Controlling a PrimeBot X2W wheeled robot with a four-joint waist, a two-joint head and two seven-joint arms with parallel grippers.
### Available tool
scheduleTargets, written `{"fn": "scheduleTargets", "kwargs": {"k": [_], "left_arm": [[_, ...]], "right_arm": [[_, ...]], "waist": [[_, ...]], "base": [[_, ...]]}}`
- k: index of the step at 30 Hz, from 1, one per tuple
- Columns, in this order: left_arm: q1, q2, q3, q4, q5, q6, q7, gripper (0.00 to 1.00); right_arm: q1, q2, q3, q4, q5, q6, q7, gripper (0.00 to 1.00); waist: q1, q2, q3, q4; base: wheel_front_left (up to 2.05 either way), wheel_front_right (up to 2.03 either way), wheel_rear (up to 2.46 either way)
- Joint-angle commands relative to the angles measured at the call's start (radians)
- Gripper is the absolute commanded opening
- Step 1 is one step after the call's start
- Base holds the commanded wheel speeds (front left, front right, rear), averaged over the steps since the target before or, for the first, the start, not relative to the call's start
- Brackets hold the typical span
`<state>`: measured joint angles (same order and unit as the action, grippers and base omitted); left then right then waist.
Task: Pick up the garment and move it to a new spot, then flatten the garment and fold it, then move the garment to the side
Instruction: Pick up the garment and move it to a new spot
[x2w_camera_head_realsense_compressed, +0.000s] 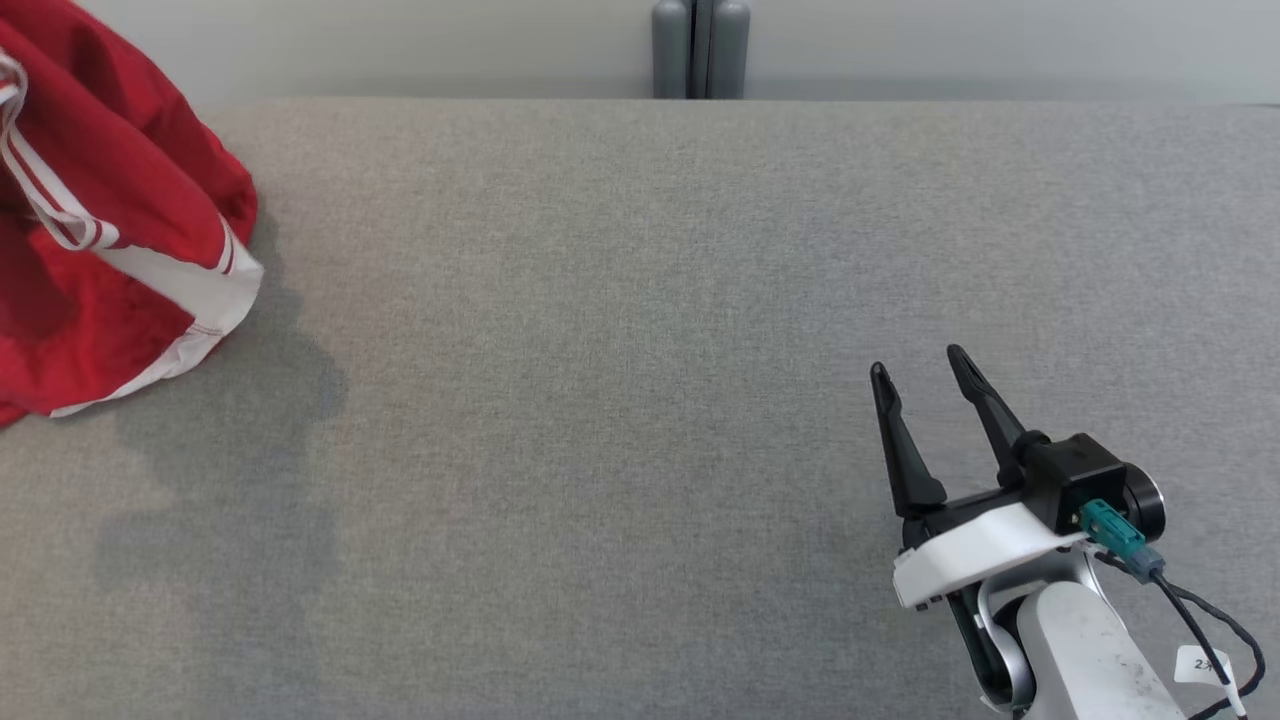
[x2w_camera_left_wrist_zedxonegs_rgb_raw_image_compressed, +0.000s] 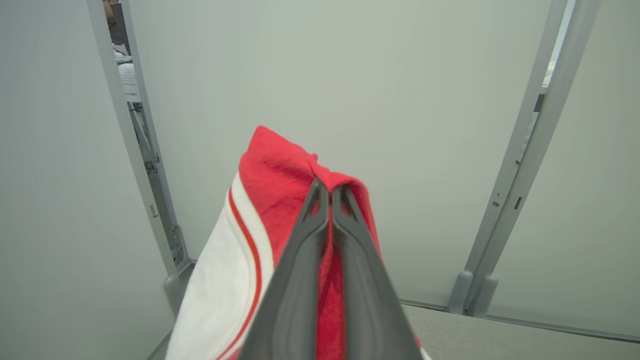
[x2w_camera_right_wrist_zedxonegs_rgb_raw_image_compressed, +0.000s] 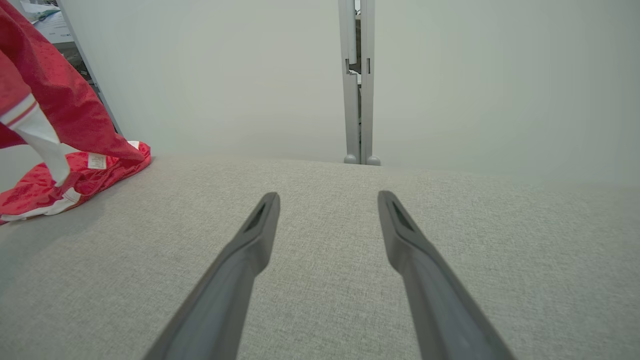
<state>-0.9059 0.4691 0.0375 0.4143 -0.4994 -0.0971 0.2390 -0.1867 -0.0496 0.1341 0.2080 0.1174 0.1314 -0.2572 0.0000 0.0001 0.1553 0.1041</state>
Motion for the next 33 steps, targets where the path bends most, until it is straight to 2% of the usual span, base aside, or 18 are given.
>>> {"fn": "scheduleTargets", "kwargs": {"k": [1,12,22,28,33], "left_arm": [[-0.018,-0.027,-0.012,-0.043,-0.016,-0.006,0.011,0.0],[-0.05,-0.196,-0.123,-0.338,-0.118,-0.016,0.072,0.0],[0.026,-0.347,-0.249,-0.405,-0.188,-0.023,0.051,0.0],[0.105,-0.375,-0.292,-0.342,-0.221,-0.026,0.005,0.0],[0.186,-0.326,-0.295,-0.197,-0.166,-0.017,-0.048,0.0]], "right_arm": [[0.018,-0.002,-0.005,0.007,0.009,-0.001,-0.007,1.0],[0.025,-0.002,0.009,0.002,0.034,-0.001,-0.008,1.0],[0.007,-0.001,0.019,-0.013,0.021,-0.001,-0.008,1.0],[-0.005,-0.001,0.024,-0.022,0.037,-0.001,-0.008,1.0],[-0.012,-0.001,0.029,-0.029,0.044,-0.001,-0.008,1.0]], "waist": [[0.0,-0.0001,-0.064,-0.046],[0.0,-0.0001,-0.103,-0.209],[0.0,-0.0001,-0.041,-0.377],[0.0,-0.0001,0.009,-0.452],[0.0,-0.0001,0.047,-0.487]], "base": [[0.0,0.0,0.0],[0.0,0.0,0.0],[0.0,0.0,0.0],[0.0,0.0,0.0],[0.0,0.0,0.0]]}}
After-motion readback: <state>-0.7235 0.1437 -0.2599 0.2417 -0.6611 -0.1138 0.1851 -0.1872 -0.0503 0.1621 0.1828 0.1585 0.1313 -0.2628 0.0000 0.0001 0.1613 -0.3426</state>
